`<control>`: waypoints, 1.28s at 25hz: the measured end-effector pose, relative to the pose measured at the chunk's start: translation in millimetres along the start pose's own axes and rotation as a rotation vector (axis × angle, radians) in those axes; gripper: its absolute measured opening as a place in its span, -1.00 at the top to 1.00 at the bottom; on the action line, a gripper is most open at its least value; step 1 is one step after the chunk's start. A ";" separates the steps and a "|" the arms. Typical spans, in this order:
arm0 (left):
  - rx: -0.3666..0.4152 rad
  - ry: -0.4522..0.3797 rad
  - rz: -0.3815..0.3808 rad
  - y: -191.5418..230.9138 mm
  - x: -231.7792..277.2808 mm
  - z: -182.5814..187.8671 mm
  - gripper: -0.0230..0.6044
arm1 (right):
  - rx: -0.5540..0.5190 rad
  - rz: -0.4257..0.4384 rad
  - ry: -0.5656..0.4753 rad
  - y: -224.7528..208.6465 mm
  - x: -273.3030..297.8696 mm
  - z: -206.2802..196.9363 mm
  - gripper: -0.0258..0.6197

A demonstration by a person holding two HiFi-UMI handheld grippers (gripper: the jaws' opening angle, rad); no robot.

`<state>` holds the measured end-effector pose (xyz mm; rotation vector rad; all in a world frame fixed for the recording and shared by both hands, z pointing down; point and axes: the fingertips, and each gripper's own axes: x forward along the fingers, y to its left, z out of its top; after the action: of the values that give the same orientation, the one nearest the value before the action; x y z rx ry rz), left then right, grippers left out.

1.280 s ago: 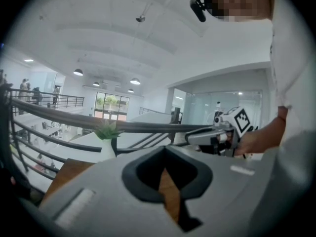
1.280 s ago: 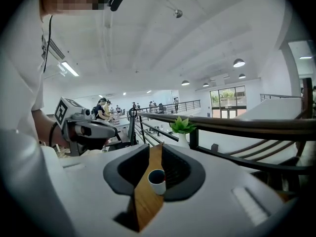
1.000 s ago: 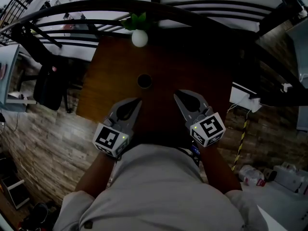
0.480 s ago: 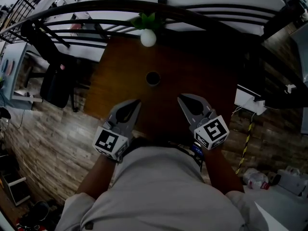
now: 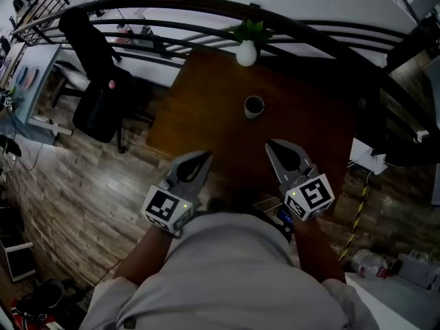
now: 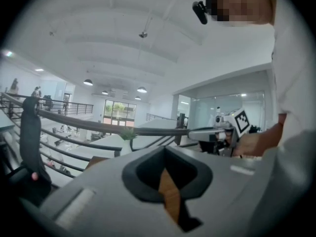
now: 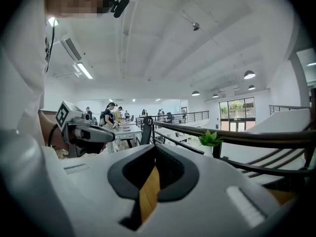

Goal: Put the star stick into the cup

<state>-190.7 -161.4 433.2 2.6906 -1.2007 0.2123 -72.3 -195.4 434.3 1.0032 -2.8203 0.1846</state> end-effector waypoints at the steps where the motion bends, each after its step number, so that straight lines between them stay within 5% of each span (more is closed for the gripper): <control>1: -0.005 -0.007 0.004 1.8 -15.3 -1.0 0.92 | -0.006 -0.003 -0.004 14.7 1.7 2.1 0.91; 9: -0.001 -0.018 -0.067 -13.0 -80.8 -11.3 0.92 | -0.003 -0.063 -0.007 94.1 -19.0 7.3 0.91; 16: 0.030 -0.035 -0.125 -67.2 -82.8 -9.6 0.92 | -0.027 -0.097 -0.029 107.2 -76.3 13.0 0.91; 32: 0.006 -0.085 -0.038 -267.2 -98.7 -8.0 0.92 | -0.037 0.024 -0.065 133.0 -271.1 -13.4 0.91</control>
<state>-56.8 86.5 390.7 2.7509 -1.1722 0.0974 52.5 76.4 391.2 0.9850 -2.8837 0.1036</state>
